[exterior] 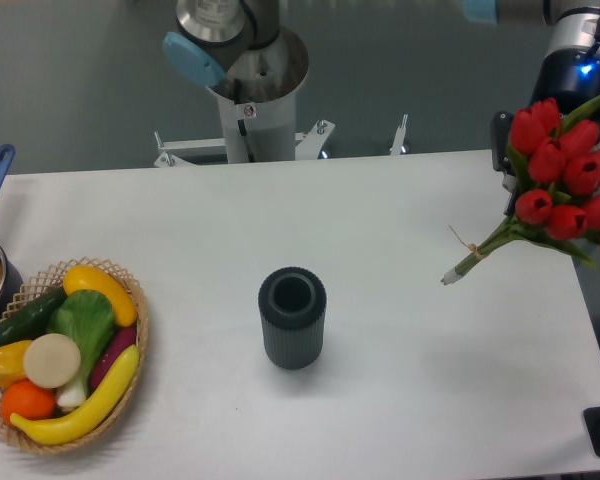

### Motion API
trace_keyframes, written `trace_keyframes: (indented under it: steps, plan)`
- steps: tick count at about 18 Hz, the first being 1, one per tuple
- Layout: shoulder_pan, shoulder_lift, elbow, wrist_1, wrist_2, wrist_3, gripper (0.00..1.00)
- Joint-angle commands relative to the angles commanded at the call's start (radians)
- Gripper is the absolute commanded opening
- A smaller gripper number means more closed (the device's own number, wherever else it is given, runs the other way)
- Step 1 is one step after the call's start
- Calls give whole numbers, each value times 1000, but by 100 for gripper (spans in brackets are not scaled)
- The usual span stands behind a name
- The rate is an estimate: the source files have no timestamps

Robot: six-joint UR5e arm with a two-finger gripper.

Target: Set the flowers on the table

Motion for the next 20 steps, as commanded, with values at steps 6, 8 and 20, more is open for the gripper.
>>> trace_keyframes:
  steps: [6, 8, 20]
  plan:
    - [-2, 0, -3, 0, 15, -5, 46]
    - [0, 3, -3, 2, 34, -5, 46]
    - [-37, 21, 17, 3, 319, 3, 46]
